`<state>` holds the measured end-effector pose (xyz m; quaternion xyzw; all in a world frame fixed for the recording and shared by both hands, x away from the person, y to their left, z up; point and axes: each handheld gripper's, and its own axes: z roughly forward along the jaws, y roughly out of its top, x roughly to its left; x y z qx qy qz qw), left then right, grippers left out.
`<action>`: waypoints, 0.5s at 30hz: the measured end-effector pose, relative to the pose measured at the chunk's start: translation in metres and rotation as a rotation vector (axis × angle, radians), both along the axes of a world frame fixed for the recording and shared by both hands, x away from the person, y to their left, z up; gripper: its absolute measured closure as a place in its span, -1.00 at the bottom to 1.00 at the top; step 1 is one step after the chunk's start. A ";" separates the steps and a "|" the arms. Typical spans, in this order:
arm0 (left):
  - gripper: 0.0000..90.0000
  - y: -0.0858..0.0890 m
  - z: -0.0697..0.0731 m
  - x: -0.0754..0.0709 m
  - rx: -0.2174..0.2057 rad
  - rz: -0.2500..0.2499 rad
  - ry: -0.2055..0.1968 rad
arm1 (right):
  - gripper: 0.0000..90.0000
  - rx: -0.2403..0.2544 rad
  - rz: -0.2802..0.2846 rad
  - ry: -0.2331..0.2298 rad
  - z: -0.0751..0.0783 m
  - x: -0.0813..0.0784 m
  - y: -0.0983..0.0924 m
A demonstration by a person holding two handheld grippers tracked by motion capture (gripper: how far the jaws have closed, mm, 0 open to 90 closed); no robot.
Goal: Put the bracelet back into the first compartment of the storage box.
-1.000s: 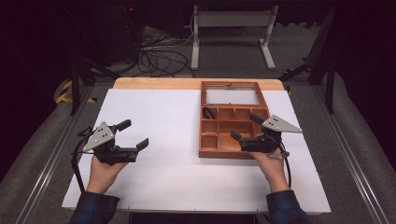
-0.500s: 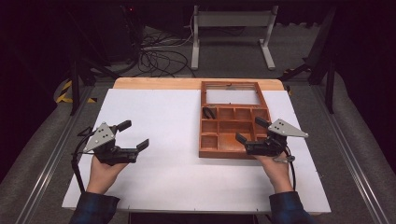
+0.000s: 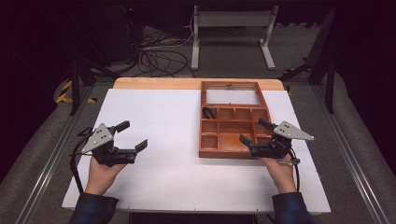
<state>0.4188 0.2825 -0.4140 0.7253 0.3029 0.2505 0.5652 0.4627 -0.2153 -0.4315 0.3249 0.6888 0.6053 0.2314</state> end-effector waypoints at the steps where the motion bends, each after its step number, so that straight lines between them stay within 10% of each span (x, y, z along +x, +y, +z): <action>1: -0.87 0.001 0.000 0.000 -0.001 0.002 0.001 | -0.98 0.003 -0.005 -0.004 0.000 -0.001 -0.001; 15: -0.87 0.003 0.001 -0.002 -0.002 0.009 -0.006 | -0.99 0.023 -0.019 -0.016 -0.001 -0.010 -0.017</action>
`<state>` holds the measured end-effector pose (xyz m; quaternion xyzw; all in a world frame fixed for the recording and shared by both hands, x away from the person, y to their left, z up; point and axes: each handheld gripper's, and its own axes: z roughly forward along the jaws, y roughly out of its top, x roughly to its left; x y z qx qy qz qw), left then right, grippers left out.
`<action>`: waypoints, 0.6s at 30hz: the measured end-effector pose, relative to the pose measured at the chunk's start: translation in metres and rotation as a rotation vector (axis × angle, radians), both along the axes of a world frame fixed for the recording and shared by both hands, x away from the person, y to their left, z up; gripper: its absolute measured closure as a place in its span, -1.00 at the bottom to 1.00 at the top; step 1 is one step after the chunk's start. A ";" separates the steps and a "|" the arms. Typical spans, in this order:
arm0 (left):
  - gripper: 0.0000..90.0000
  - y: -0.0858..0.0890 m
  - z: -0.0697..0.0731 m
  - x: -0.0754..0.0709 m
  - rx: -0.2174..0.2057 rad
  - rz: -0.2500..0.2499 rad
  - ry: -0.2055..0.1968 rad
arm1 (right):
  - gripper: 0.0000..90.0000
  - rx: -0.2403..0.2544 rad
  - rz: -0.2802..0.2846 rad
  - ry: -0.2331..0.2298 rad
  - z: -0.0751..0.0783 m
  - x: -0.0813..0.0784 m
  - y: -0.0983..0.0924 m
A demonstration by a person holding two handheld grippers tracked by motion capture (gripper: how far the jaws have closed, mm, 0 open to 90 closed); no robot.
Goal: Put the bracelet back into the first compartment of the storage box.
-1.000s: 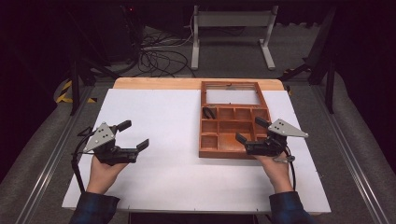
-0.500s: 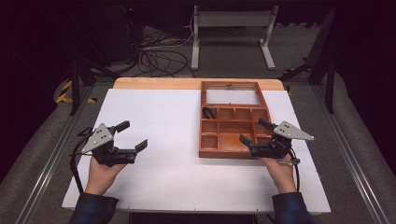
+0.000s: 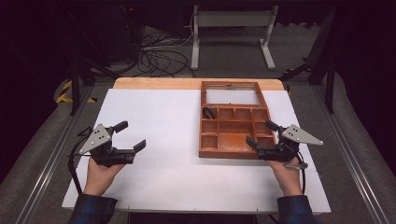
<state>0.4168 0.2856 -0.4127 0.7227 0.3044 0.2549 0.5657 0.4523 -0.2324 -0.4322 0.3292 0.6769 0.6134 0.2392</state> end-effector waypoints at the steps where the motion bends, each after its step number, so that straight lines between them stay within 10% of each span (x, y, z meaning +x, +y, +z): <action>1: -0.87 0.000 0.000 0.000 -0.007 0.001 0.002 | -0.99 0.002 -0.002 0.001 0.000 -0.001 -0.001; 18: -0.88 0.000 0.001 -0.001 -0.011 -0.001 -0.002 | -1.00 0.028 -0.045 -0.013 0.000 -0.009 -0.024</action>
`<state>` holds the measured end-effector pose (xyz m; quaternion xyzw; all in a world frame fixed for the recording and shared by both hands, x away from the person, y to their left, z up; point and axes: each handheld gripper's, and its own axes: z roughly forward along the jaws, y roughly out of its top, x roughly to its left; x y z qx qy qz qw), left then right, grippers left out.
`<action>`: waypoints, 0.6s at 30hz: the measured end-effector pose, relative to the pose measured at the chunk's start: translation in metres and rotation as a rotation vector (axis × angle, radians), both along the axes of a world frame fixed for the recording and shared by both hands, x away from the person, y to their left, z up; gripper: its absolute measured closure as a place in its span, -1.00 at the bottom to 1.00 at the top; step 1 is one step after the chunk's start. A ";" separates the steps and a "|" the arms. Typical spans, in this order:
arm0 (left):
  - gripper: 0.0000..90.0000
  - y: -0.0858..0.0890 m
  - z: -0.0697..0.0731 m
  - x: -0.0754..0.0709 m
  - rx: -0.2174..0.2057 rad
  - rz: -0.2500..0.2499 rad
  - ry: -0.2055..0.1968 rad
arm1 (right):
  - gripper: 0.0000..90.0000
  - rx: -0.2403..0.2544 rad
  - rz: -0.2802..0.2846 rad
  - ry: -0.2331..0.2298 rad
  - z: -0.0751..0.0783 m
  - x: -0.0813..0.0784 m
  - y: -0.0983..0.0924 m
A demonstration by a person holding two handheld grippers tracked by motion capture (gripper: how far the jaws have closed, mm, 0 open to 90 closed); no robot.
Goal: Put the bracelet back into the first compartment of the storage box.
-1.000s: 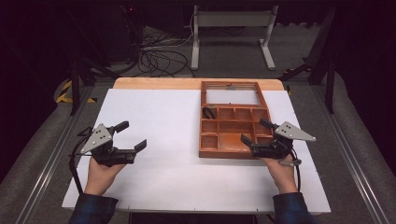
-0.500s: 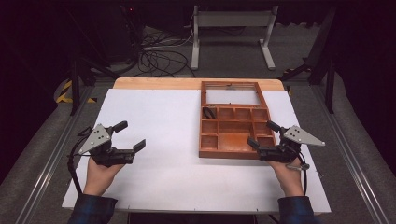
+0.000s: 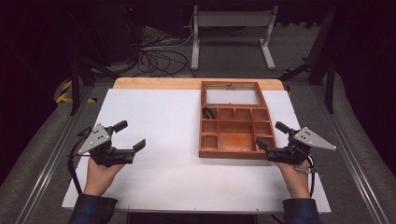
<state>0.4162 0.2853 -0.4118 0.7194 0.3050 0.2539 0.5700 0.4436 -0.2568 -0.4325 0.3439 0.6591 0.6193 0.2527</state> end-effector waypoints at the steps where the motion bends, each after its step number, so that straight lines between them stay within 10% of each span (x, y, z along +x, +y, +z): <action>1: -0.88 0.000 0.000 0.000 0.001 -0.001 0.001 | -1.00 -0.004 -0.001 -0.002 0.000 0.000 -0.001; 18: -0.90 0.000 -0.004 0.003 -0.010 -0.015 0.022 | -1.00 -0.023 0.001 0.010 -0.005 0.003 -0.002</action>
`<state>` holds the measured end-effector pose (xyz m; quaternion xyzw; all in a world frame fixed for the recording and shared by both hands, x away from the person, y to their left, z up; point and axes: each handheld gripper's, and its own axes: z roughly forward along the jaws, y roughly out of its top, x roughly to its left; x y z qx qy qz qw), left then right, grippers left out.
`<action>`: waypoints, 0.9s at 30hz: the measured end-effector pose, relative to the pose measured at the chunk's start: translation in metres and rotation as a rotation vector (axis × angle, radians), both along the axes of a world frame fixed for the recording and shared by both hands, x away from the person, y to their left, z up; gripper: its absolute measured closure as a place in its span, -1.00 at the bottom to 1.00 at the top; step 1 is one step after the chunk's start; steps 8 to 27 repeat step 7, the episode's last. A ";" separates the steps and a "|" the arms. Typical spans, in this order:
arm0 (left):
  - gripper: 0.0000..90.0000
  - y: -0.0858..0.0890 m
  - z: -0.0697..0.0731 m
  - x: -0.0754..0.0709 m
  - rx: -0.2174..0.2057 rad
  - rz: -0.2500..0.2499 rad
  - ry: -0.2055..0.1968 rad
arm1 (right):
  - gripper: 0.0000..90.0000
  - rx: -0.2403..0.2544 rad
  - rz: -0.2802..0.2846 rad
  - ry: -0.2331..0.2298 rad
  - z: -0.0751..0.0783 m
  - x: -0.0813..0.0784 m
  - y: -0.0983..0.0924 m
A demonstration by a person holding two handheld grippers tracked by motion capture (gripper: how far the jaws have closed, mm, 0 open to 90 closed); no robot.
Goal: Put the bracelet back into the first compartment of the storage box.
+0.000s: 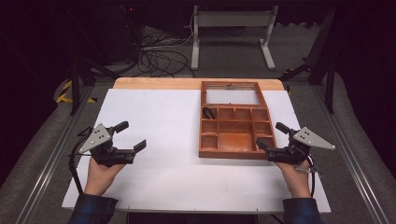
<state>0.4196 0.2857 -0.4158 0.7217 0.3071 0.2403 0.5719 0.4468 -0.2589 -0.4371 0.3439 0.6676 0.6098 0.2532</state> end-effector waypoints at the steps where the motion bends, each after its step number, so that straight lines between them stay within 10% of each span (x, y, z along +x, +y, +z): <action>1: -0.90 0.000 -0.001 0.001 0.003 -0.002 0.004 | -1.00 0.000 -0.001 0.002 0.000 0.000 0.001; 27: -0.94 0.000 -0.006 0.006 0.011 0.006 0.048 | -1.00 -0.012 -0.003 0.010 -0.003 0.001 0.001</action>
